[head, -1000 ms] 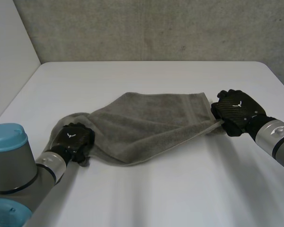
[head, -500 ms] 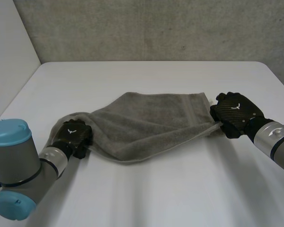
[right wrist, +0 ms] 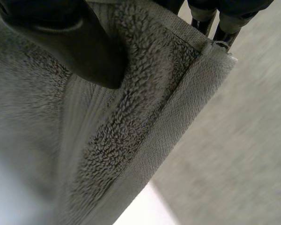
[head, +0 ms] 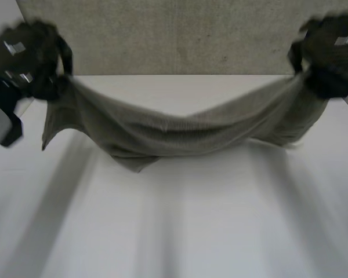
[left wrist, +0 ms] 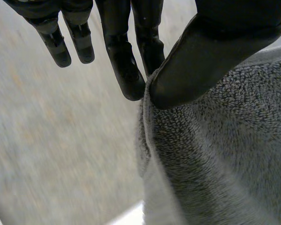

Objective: Fold the towel.

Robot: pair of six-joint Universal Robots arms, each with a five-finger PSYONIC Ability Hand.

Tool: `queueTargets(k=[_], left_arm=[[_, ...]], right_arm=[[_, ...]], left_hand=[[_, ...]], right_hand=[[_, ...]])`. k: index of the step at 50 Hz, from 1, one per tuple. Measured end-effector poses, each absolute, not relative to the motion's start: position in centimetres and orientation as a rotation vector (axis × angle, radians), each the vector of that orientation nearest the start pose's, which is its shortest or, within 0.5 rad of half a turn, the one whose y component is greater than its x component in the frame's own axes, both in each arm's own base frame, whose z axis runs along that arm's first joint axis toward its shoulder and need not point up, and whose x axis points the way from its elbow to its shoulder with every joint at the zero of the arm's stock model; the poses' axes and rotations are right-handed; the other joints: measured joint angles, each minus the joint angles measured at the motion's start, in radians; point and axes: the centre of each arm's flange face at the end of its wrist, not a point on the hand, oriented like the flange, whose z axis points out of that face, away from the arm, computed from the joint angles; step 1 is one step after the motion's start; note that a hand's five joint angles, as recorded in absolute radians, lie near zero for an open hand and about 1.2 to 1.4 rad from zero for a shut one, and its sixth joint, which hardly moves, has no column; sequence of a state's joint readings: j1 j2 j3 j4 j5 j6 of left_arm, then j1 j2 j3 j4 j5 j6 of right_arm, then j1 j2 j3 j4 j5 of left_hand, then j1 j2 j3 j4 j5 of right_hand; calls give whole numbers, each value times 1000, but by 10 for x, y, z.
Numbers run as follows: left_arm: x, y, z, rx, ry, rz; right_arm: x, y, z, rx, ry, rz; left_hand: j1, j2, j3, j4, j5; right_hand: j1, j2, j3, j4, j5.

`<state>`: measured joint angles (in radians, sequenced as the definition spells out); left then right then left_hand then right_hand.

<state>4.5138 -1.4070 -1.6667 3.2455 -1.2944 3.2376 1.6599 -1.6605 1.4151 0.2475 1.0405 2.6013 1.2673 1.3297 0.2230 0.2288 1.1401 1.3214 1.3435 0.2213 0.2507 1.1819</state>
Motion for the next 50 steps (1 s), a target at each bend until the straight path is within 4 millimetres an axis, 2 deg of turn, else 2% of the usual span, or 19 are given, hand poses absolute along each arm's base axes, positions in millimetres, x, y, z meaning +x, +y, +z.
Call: queueTargets(k=[1,5,8,10,15,20,23,28,30,35,39,41,44,46,50], left_arm=[[-206,-236,350,666,2074,-2616],[-200,-239,375,639,2000,-2682],[-194,-252,378,619,1996,-2675],[-192,-264,373,610,2021,-2650],[-190,-313,335,596,2181,-2520],[-193,-347,302,591,2286,-2434],[-196,-366,290,591,2307,-2418],[-202,-391,291,587,2252,-2464],[-208,-400,306,581,2170,-2528],[-218,-400,345,576,1998,-2658],[-221,-381,388,581,1830,-2776],[-220,-371,401,584,1768,-2815],[-217,-357,414,594,1681,-2863],[-216,-353,416,603,1652,-2876],[-213,-348,403,642,1667,-2864]], right_arm=[[200,-245,373,-1184,1789,-2216],[201,-240,397,-1156,1703,-2289],[201,-242,404,-1147,1674,-2307],[202,-248,401,-1145,1677,-2299],[206,-281,375,-1149,1724,-2245],[211,-307,351,-1152,1747,-2221],[216,-325,339,-1150,1747,-2228],[226,-346,338,-1128,1703,-2315],[232,-353,349,-1099,1642,-2412],[236,-355,388,-1024,1479,-2608],[236,-346,418,-972,1359,-2702],[236,-341,423,-964,1337,-2710],[235,-336,424,-966,1336,-2695],[234,-334,420,-975,1349,-2677],[229,-333,402,-1006,1415,-2615]], left_hand=[[0,1,0,0,0],[0,2,0,0,0],[0,2,0,0,0],[0,3,0,0,0],[0,3,0,0,0],[0,12,0,0,0],[0,14,0,0,0],[0,16,0,0,0],[0,16,0,0,0],[0,16,0,0,3],[1,17,0,0,17],[1,17,0,0,17],[1,18,0,0,17],[1,18,0,0,18],[1,18,0,0,18]], right_hand=[[0,0,0,0,0],[0,0,0,0,0],[0,0,0,0,0],[0,0,0,0,0],[0,0,0,0,0],[0,0,0,0,0],[0,0,0,0,0],[0,0,0,0,0],[0,0,0,0,0],[0,0,0,0,0],[0,0,0,0,0],[0,0,0,0,2],[0,0,0,0,2],[0,0,0,0,2],[0,0,0,0,2]])
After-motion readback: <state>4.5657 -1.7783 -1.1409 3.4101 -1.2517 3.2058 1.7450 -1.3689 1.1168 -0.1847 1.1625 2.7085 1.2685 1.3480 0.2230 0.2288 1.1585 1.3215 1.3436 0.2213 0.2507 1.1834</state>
